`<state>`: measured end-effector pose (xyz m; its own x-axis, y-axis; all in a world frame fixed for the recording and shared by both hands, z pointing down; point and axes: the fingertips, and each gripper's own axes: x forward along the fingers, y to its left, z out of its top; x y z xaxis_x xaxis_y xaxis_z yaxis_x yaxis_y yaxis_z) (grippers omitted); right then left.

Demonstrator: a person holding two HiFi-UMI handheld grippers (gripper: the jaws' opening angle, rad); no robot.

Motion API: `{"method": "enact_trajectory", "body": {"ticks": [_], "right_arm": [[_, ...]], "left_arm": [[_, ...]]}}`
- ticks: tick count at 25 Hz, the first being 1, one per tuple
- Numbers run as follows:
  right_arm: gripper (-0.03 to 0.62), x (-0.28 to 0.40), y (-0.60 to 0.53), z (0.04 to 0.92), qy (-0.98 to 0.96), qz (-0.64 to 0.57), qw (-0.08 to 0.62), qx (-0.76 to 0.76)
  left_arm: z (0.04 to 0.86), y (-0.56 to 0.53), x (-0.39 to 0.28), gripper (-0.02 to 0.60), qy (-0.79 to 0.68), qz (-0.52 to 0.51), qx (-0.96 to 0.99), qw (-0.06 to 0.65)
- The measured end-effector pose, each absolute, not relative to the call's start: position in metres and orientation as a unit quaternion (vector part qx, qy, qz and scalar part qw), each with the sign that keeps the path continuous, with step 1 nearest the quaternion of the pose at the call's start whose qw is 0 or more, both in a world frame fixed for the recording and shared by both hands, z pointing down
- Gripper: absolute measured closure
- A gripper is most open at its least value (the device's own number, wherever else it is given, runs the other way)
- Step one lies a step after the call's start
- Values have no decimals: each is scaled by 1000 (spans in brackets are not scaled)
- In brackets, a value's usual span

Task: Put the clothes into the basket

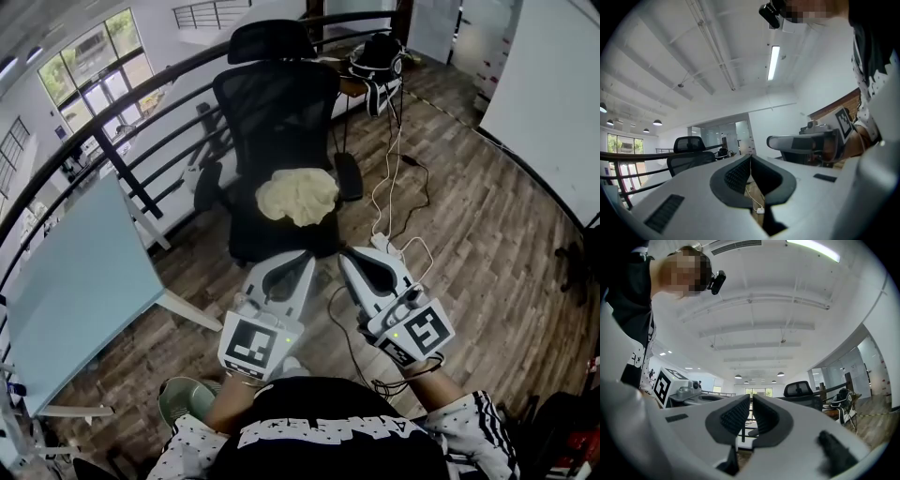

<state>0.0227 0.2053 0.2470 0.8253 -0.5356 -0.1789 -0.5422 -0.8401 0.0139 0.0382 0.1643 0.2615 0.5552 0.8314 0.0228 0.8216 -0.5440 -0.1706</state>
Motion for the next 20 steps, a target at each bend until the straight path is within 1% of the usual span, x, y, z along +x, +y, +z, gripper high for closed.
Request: {"method": "enact_trajectory", "body": {"ticks": [4,7,13,20], "right_arm": [[563,40,194,241,289,97,30,-952],[563,53,192,247,280,85,15,-956],[563,74,178,248,275,76,9,-958],[563,95,159,254,268,68,4,-961]], "left_arm": [[265,156,57,569,-470,29,-879,79],[267,150,69,569,-470,24,-879,79],[267,133,92,569,-469,36,-879,79],[274,113,114,569,-474,24,-877,74]]}}
